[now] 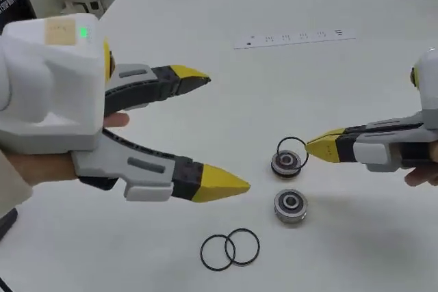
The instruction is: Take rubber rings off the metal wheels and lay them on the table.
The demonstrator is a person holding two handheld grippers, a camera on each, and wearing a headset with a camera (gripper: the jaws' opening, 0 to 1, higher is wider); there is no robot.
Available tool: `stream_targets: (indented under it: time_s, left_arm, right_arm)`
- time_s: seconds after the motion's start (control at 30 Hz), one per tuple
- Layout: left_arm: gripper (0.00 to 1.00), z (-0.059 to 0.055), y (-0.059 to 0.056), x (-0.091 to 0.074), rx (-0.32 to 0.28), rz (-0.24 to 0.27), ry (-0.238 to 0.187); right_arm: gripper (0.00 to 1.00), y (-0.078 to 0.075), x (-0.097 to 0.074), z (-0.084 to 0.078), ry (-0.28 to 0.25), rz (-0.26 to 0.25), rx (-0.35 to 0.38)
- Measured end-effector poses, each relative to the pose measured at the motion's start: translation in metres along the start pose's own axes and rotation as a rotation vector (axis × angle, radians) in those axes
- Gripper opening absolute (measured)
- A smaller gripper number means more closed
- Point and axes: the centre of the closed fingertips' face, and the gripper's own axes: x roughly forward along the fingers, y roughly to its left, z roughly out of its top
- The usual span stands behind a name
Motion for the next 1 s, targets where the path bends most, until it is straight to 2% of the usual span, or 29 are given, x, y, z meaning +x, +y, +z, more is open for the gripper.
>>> stream_targets:
  time_s: [0.23, 0.47, 0.6, 0.77, 1.0]
  left_arm:
    - [0.84, -0.028, -0.006, -0.005, -0.059, 0.017, 0.026]
    - [0.84, -0.051, -0.009, 0.004, -0.079, 0.045, 0.044]
    - [0.83, -0.064, -0.021, 0.014, -0.110, 0.003, 0.063]
    - [0.82, -0.080, -0.033, 0.021, -0.095, -0.027, 0.107]
    - [0.84, -0.088, -0.036, 0.025, -0.125, -0.038, 0.105]
  right_arm:
    - [0.00, 0.014, -0.007, 0.009, 0.001, 0.033, -0.015]
    - [0.00, 0.034, -0.004, 0.016, 0.017, 0.082, -0.036]
    - [0.00, 0.044, 0.001, 0.021, 0.009, 0.102, -0.034]
    - [0.00, 0.058, 0.011, 0.027, 0.010, 0.142, -0.041]
    - [0.00, 0.072, 0.024, 0.021, 0.043, 0.176, -0.062]
